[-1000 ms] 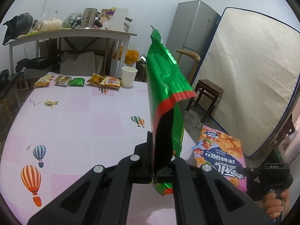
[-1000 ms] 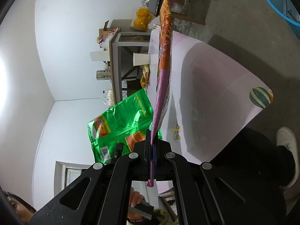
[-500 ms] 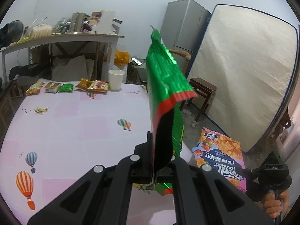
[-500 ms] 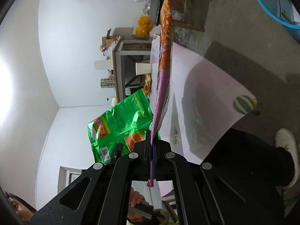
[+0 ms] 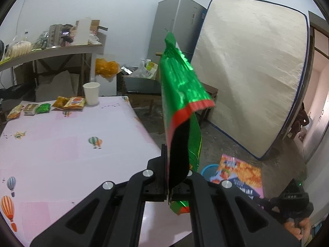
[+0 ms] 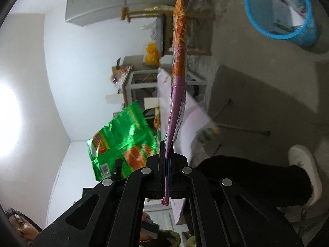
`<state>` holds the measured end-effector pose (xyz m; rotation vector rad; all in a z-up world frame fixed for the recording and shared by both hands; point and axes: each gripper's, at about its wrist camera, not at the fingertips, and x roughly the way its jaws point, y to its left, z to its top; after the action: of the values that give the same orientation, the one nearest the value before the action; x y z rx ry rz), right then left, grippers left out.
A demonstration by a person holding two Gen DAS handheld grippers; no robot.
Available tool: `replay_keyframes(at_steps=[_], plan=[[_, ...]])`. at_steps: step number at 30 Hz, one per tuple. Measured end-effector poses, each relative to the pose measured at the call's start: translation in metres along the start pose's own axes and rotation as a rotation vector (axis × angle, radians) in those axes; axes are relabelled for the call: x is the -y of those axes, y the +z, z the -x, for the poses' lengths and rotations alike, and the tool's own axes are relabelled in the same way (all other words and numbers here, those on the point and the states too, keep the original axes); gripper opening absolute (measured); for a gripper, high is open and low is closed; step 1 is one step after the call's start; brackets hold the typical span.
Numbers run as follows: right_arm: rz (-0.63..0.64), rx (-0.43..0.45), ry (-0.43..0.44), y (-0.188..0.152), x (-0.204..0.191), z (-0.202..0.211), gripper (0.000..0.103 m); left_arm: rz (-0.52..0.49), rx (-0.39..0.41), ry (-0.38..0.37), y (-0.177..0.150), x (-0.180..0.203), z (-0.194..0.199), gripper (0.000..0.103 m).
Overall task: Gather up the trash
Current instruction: 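Lift both bags and carry them toward the wastebasket, then open the right tool over the wastebasket while the left tool releases the green bag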
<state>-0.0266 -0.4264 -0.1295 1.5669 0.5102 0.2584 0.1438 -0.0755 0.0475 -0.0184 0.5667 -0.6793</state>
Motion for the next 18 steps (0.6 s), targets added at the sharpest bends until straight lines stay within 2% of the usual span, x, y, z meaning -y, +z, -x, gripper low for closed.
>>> replay_keyframes(at_steps=[7, 14, 18], plan=[[-0.084, 0.051, 0.0, -0.003, 0.039, 0.041, 0.0, -0.014, -0.019, -0.035, -0.006, 0.028, -0.016, 0.0], [-0.117, 0.102, 0.012, -0.011, 0.056, 0.071, 0.0, -0.048, -0.047, -0.066, -0.012, 0.056, -0.023, 0.0], [-0.123, 0.145, -0.012, -0.022, 0.066, 0.091, 0.0, -0.051, -0.047, -0.071, -0.012, 0.066, -0.025, 0.0]])
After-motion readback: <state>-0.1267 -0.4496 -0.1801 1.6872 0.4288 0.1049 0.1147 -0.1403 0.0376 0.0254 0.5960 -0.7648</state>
